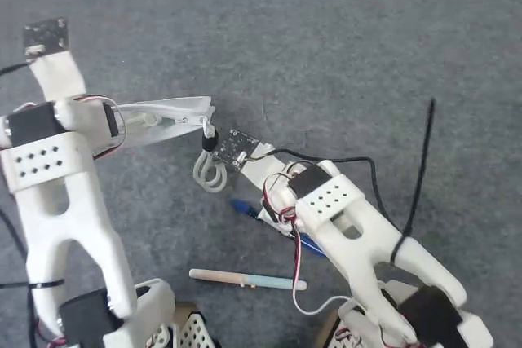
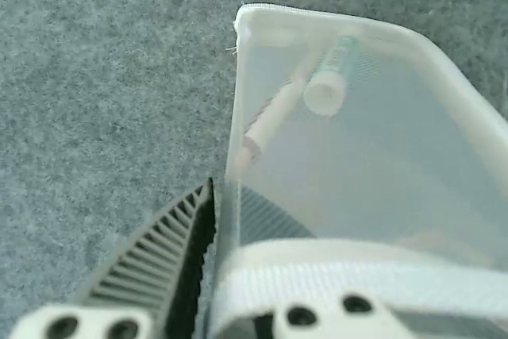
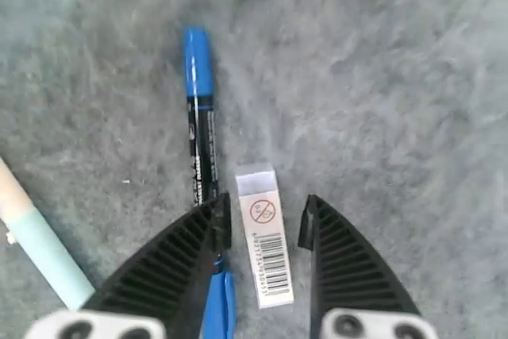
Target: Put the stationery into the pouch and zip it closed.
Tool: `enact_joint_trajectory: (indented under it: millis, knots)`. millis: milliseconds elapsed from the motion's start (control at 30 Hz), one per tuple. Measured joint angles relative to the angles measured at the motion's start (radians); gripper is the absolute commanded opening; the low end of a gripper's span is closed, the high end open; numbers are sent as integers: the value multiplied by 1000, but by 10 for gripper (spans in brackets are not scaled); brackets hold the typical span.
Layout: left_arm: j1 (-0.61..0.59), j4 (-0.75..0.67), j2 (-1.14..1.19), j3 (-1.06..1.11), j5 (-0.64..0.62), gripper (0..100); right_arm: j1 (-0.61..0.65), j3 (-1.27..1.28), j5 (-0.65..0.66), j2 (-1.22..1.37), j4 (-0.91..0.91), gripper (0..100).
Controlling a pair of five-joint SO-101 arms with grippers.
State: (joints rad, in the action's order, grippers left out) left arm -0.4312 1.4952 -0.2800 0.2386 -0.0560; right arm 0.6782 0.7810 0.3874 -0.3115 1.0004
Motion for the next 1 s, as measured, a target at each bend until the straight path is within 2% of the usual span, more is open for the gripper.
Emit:
enact_joint_trajectory:
  millis: [500,633,1000]
  knots:
    - [-6,-17,0,0,0,14,-6,-23,8,192,-31,131]
    - [-6,-17,0,0,0,14,-6,-26,8,219,-66,5]
    - [-6,-17,0,0,0,14,-6,-28,92,218,-78,6]
